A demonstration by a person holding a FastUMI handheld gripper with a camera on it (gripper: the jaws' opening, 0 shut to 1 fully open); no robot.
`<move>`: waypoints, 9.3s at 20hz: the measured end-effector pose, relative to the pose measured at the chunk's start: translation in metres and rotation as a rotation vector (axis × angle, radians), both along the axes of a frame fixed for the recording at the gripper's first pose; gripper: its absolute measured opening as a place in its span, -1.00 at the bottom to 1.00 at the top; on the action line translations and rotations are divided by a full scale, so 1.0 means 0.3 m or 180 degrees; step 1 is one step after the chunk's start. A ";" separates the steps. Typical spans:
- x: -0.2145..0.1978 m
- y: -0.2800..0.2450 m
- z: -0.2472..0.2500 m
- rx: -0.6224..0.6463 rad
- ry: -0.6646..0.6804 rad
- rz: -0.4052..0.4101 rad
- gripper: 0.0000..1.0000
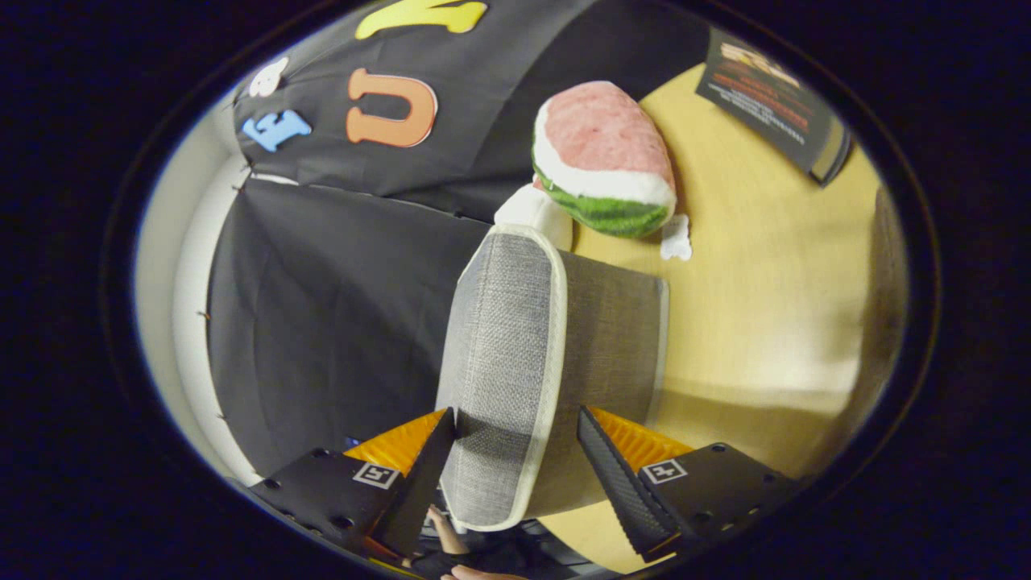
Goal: Open the storage box then place both shoes into the box .Put the left shoe in first, then the right shoe, with the right side of both shoes facing outward in a uniform manner.
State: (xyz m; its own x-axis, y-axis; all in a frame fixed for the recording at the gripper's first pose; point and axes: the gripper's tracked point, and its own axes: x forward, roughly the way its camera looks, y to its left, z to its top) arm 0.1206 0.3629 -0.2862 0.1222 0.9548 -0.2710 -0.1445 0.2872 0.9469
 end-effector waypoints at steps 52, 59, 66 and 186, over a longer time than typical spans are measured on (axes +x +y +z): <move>-0.153 0.503 0.636 -0.0991 -0.0919 -0.0393 0.89; -0.104 0.168 0.503 -0.1468 -0.0958 -0.0653 0.90; -0.027 -0.394 0.221 -0.2285 -0.0868 -0.0954 0.90; 0.074 -1.609 -0.472 -0.3819 -0.0018 -0.1458 0.36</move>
State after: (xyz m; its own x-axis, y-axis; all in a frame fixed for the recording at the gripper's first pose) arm 0.1427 -0.1197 -0.4277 0.3769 -0.0147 -0.9261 0.1900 0.9798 0.0617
